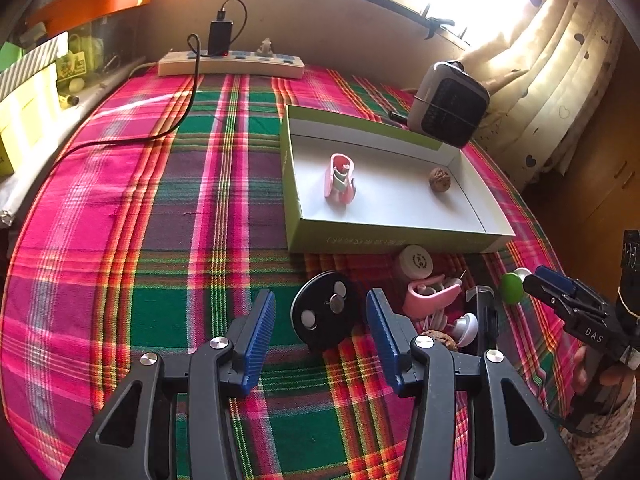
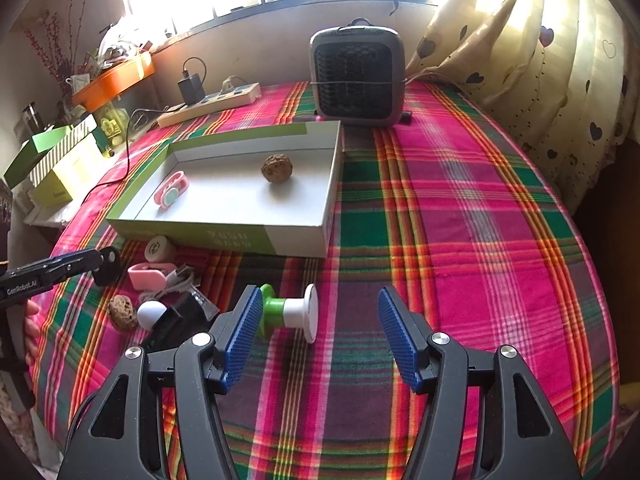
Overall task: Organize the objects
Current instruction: 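Grasp the green-white spool with the right gripper while the left grasps the black disc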
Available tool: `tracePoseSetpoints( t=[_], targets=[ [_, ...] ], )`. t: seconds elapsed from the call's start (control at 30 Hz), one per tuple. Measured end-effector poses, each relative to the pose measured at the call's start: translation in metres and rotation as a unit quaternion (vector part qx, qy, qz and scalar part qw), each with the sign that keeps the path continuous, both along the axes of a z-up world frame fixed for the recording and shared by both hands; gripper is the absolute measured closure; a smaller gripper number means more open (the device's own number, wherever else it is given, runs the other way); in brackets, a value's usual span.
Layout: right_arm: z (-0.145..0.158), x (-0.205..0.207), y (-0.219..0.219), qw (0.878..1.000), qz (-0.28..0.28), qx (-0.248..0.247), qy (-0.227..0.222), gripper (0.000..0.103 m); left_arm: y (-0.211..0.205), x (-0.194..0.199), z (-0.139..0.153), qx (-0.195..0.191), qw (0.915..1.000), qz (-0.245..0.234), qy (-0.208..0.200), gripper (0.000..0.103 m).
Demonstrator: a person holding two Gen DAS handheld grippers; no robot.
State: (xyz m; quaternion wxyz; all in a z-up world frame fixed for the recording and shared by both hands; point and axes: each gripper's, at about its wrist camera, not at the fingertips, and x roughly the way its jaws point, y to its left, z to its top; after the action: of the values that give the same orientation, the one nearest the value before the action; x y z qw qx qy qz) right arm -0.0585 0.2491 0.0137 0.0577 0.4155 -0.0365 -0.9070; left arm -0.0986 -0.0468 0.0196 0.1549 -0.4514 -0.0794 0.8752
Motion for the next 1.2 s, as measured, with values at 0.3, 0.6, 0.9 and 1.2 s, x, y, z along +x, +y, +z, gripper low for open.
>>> tracePoseSetpoints(
  t=[0.3,0.6,0.9,1.2],
  targets=[
    [-0.002,-0.001,-0.009,1.0,0.016,-0.002,0.002,0.036,0.003,-0.001,-0.009,0.004,0.9999,-0.001,-0.013,0.057],
    [-0.014,-0.007,-0.017,1.0,0.015,0.016,-0.017,0.036,0.011,-0.002,-0.011,-0.007,0.9999,-0.007,-0.011,0.056],
    [-0.02,-0.013,-0.015,0.999,0.007,0.018,-0.028,0.036,0.015,-0.006,-0.012,-0.018,0.9998,-0.001,-0.006,0.056],
    [-0.022,-0.014,-0.017,0.999,0.005,0.037,-0.024,0.036,0.014,-0.006,-0.012,-0.021,0.9998,0.007,-0.002,0.06]
  ],
)
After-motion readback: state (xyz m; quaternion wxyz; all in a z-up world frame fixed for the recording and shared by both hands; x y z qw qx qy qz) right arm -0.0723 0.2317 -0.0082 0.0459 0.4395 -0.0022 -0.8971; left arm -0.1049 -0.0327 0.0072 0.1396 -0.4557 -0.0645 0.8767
